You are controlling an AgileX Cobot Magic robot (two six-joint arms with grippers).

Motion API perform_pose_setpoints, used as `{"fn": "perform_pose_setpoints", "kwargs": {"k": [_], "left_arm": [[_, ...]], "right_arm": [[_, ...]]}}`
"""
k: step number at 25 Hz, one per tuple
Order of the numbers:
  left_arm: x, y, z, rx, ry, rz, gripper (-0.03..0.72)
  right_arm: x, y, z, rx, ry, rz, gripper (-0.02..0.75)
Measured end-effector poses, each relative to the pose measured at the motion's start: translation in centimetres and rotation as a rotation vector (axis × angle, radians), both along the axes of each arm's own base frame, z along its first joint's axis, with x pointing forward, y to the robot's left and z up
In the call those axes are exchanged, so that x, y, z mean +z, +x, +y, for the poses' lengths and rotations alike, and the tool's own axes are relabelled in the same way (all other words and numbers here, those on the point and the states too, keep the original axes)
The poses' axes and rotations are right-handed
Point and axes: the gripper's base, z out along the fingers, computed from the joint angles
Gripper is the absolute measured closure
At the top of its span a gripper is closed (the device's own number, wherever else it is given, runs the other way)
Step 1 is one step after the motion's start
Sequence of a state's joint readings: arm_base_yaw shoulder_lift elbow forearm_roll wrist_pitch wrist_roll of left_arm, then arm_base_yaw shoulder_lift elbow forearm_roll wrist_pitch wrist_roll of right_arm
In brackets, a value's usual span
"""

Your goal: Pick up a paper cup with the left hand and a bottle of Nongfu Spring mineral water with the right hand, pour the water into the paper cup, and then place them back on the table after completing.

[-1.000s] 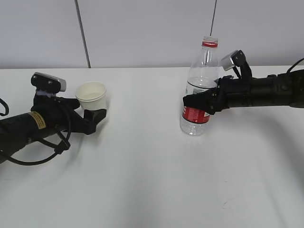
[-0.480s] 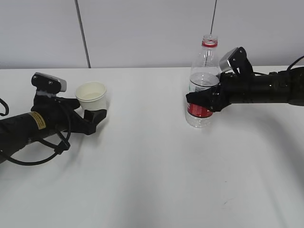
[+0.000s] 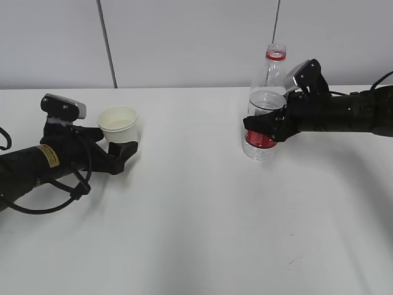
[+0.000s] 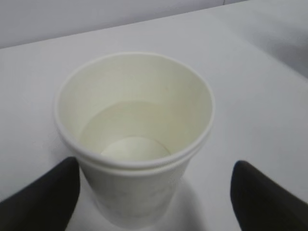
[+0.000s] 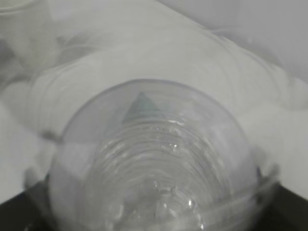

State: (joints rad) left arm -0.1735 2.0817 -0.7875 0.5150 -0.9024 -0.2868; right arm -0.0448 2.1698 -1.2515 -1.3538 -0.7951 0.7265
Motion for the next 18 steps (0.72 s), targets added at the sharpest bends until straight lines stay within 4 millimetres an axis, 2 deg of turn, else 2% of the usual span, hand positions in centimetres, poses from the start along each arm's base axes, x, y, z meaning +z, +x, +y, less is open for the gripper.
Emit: {"fn": "perform_pose_setpoints", "kwargs": {"k": [3,9,14,18], "left_arm": [[0.0,0.0,0.0,0.000,0.001,0.001,0.109],[0.0,0.0,0.0,-0.002,0.001,0.001,0.111],[0.0,0.0,0.0,-0.002,0.002,0.001,0.113],[0.0,0.0,0.0,-0.002,0.003,0.002,0.113]], "right_arm": [[0.0,0.0,0.0,-0.006,0.000,0.003,0.210],[-0.4,0.1,-0.4,-0.028,-0.051,0.019,0.092],[-0.6,-0.2,-0.5,-0.011,-0.097,0.051,0.083],[0.4,-0.5,-0.6,-0.001,-0.130,0.070,0.083]]}}
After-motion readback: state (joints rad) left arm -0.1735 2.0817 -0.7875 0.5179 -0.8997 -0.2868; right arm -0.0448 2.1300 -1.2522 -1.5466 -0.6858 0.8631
